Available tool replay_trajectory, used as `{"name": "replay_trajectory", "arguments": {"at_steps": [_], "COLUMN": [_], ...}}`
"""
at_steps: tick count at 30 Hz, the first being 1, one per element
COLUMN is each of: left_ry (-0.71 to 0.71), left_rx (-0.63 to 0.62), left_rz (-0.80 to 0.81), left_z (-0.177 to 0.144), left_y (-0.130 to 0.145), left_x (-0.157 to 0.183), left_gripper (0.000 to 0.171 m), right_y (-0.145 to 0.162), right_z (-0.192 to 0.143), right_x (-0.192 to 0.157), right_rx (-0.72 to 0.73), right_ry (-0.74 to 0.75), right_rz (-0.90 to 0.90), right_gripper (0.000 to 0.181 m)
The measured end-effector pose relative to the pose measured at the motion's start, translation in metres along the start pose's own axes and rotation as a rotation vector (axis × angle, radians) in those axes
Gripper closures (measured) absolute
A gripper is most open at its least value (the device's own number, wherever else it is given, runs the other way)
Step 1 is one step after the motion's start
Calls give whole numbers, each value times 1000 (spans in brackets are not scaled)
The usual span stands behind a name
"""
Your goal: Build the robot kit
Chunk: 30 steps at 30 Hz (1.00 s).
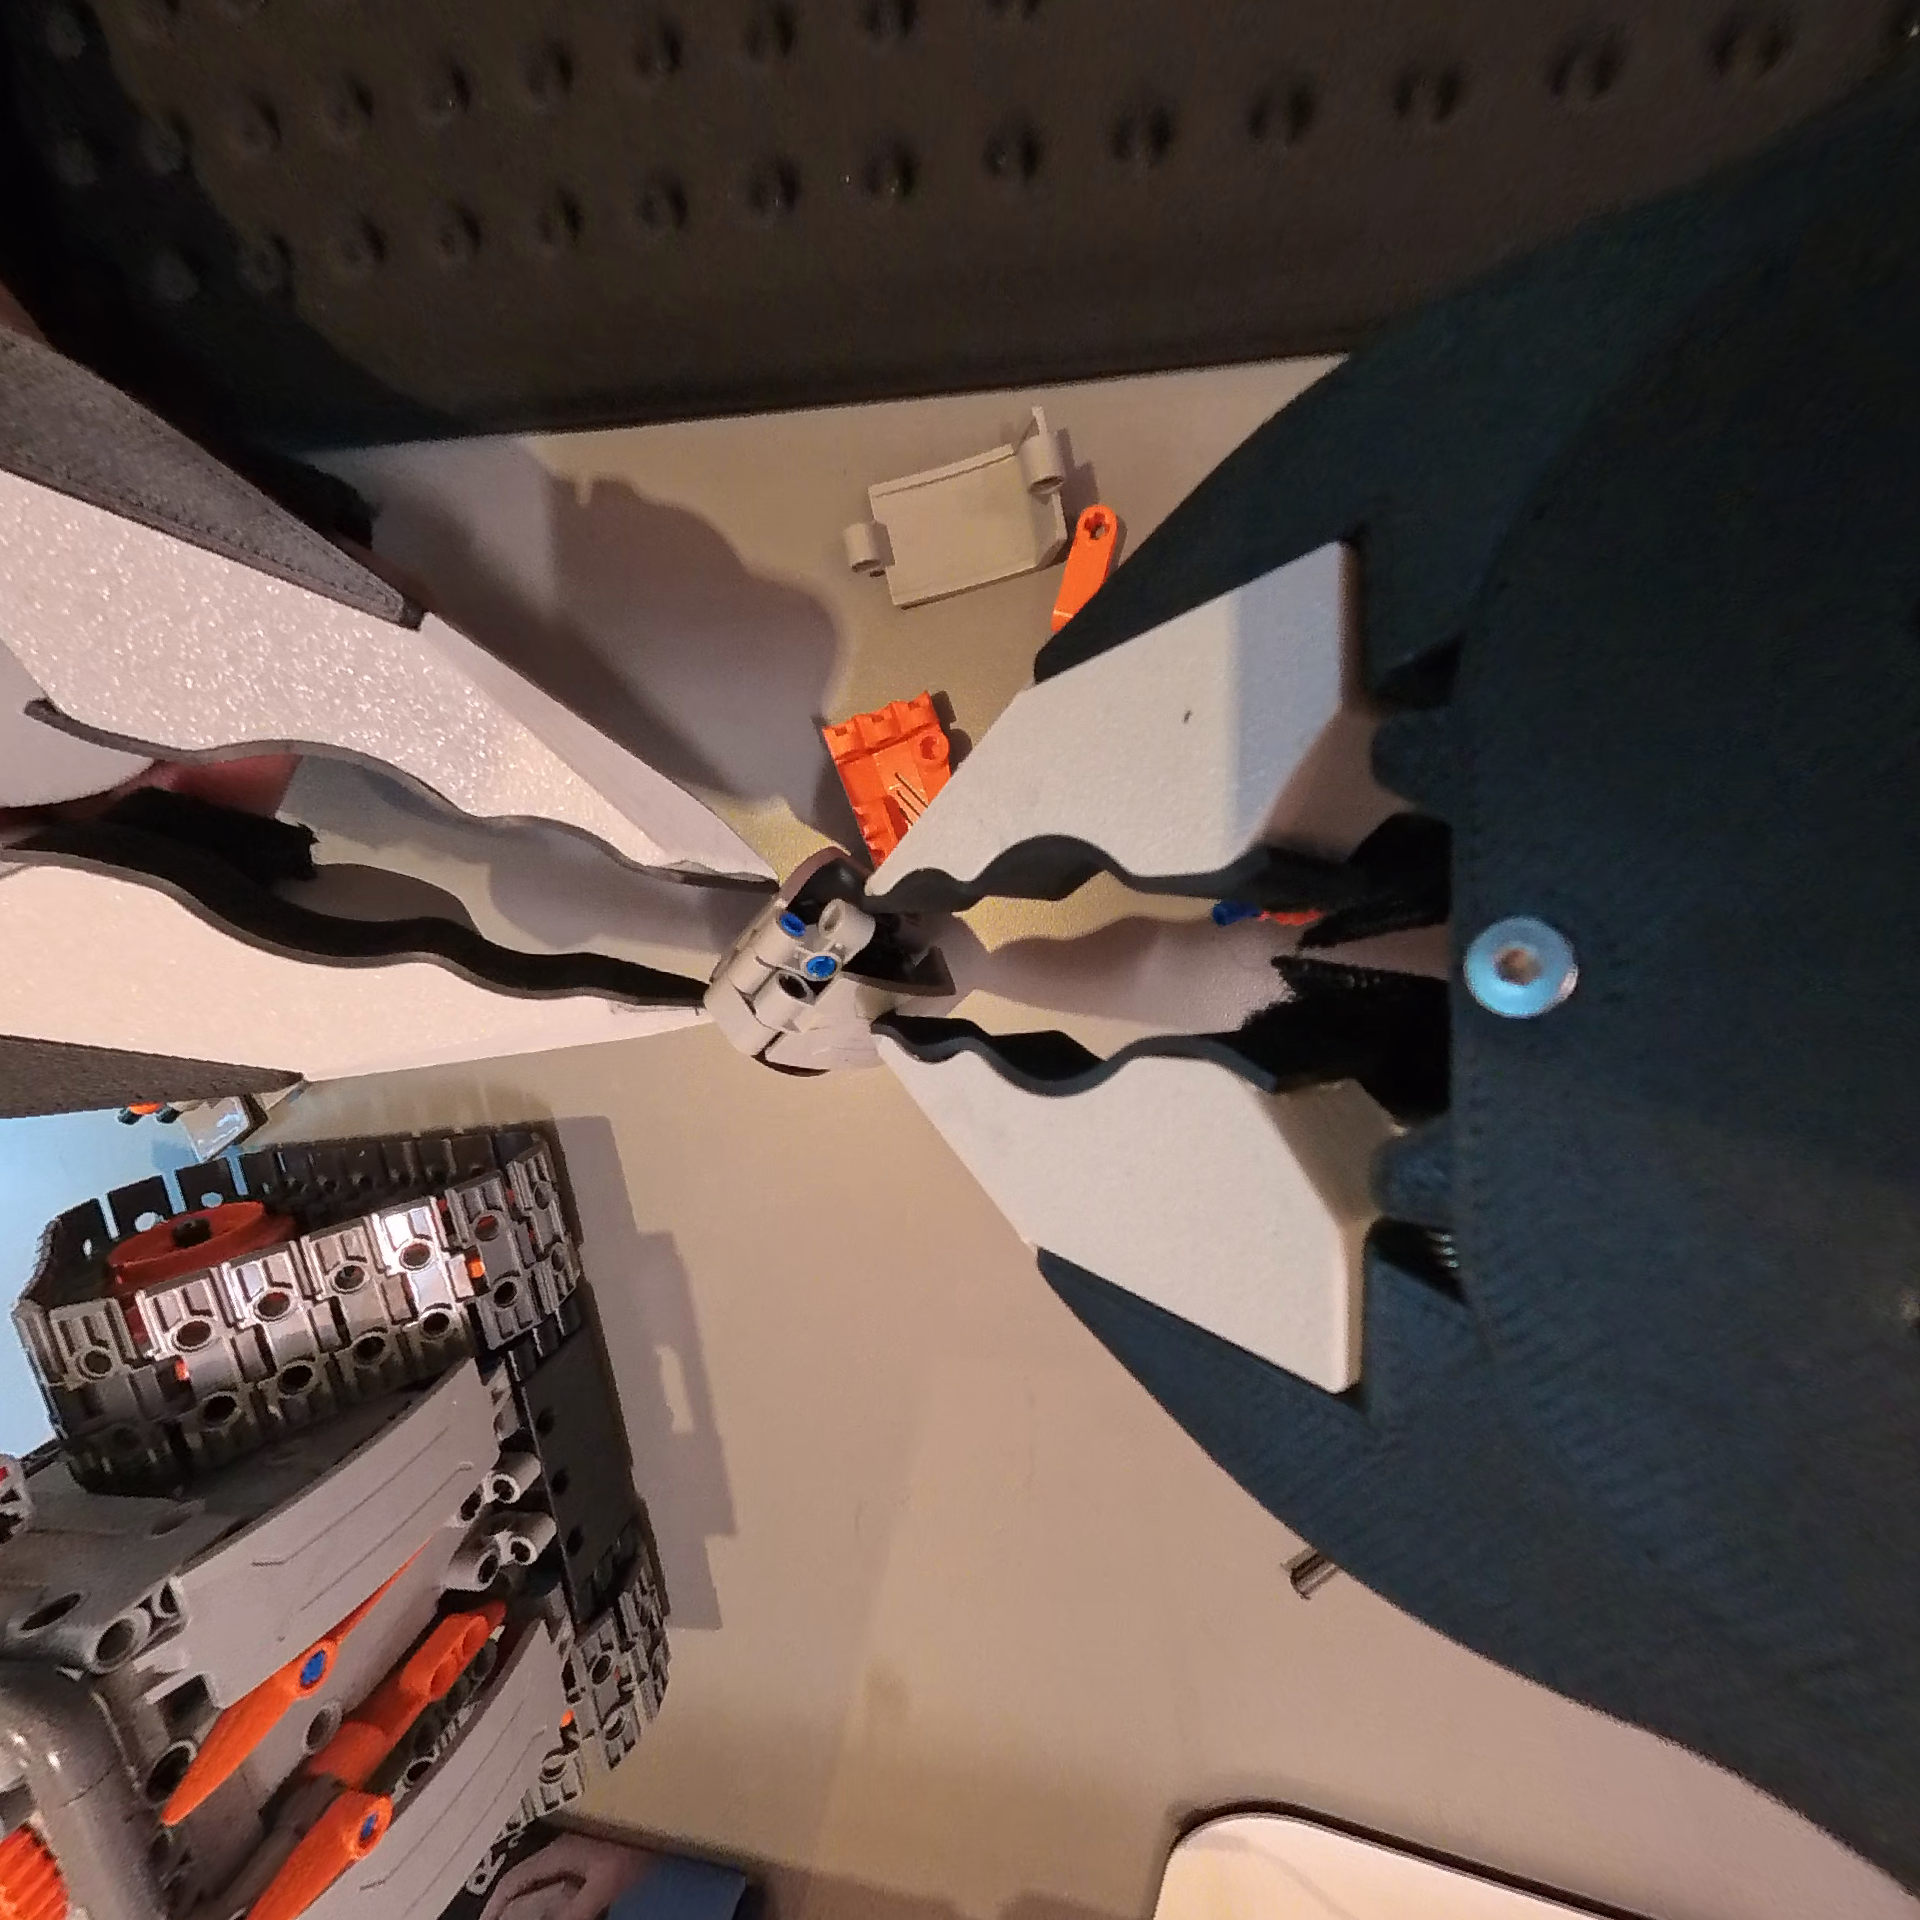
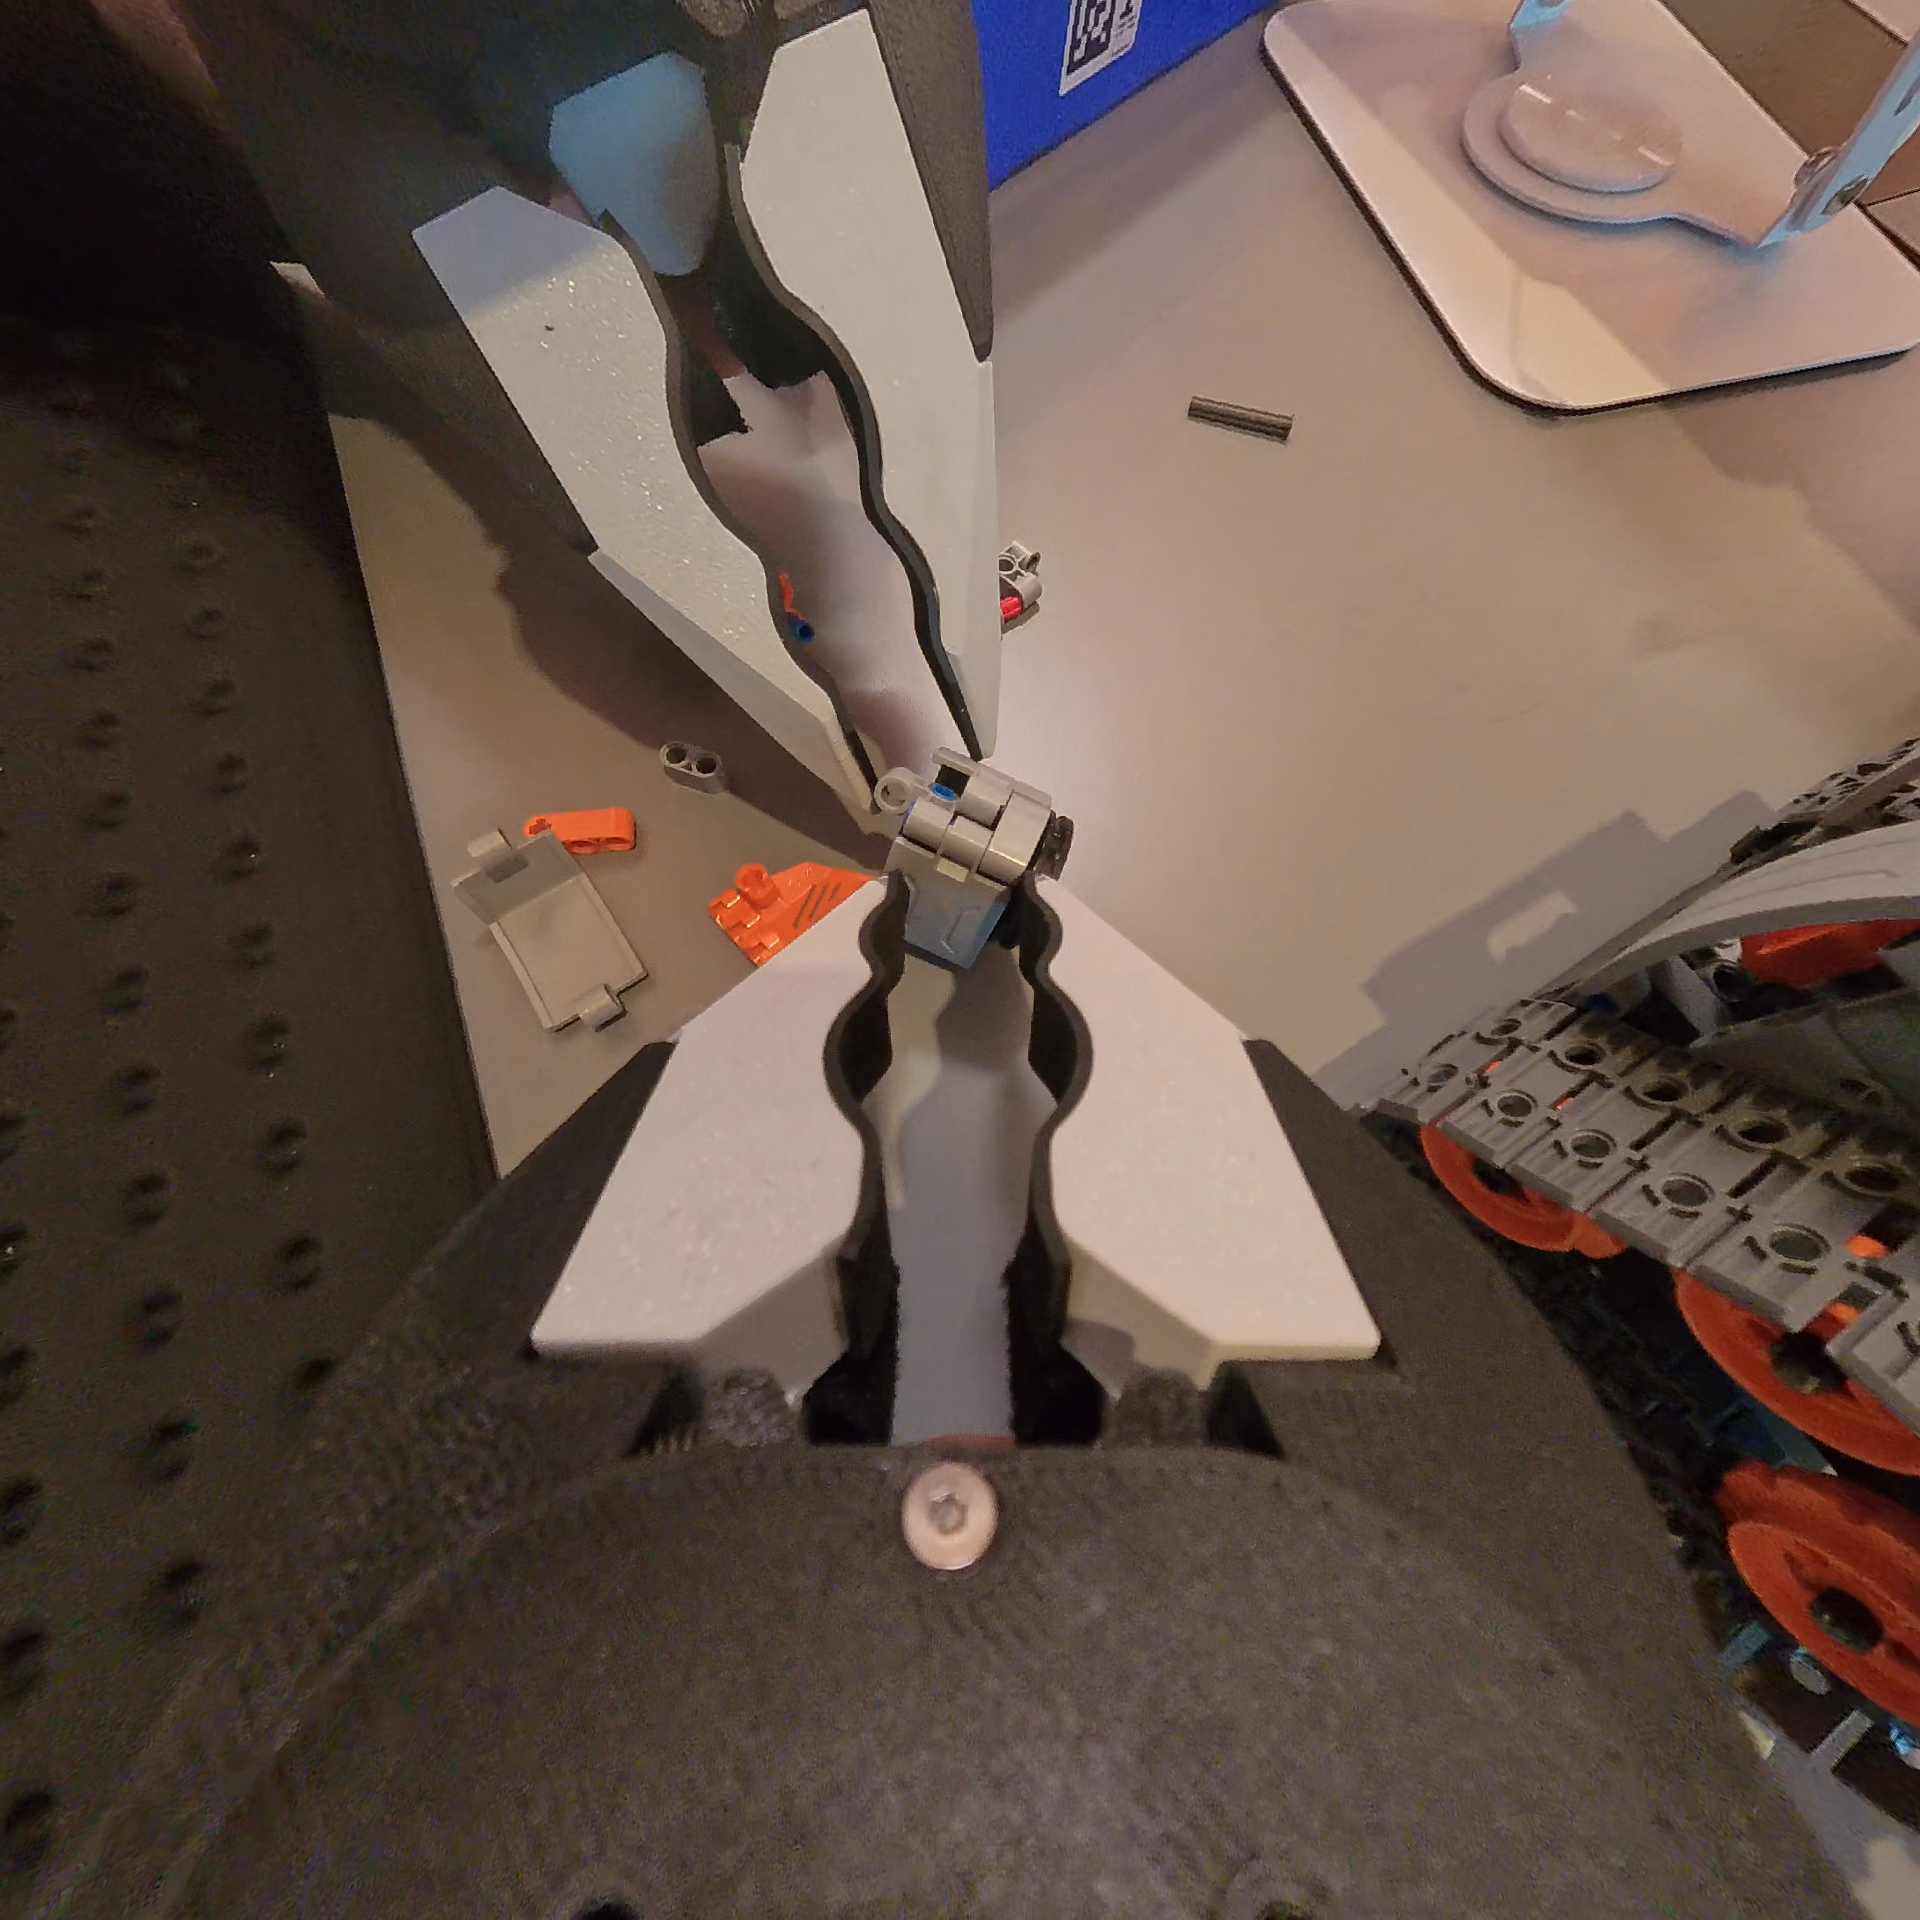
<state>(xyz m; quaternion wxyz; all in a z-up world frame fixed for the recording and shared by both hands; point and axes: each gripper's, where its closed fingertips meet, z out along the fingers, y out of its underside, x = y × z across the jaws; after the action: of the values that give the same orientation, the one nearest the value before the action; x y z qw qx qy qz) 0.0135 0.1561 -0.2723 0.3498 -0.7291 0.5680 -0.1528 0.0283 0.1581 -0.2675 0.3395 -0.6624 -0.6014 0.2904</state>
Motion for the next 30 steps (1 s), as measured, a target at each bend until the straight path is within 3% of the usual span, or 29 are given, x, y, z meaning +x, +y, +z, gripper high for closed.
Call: {"name": "replay_trajectory", "arguments": {"at_steps": [20, 30], "left_ry": [-60, -48], "left_rx": [-14, 20], "left_rz": [75, 88], "left_z": [-1, -1], "left_y": [-2, -9], "left_x": [-1, 4], "left_gripper": [155, 160], "right_y": [2, 14], "right_z": [0, 6], "right_x": [2, 7], "right_rx": [-11, -85], "right_ry": [19, 73], "right_rz": [-28, -85], "right_gripper": [164, 170]}}
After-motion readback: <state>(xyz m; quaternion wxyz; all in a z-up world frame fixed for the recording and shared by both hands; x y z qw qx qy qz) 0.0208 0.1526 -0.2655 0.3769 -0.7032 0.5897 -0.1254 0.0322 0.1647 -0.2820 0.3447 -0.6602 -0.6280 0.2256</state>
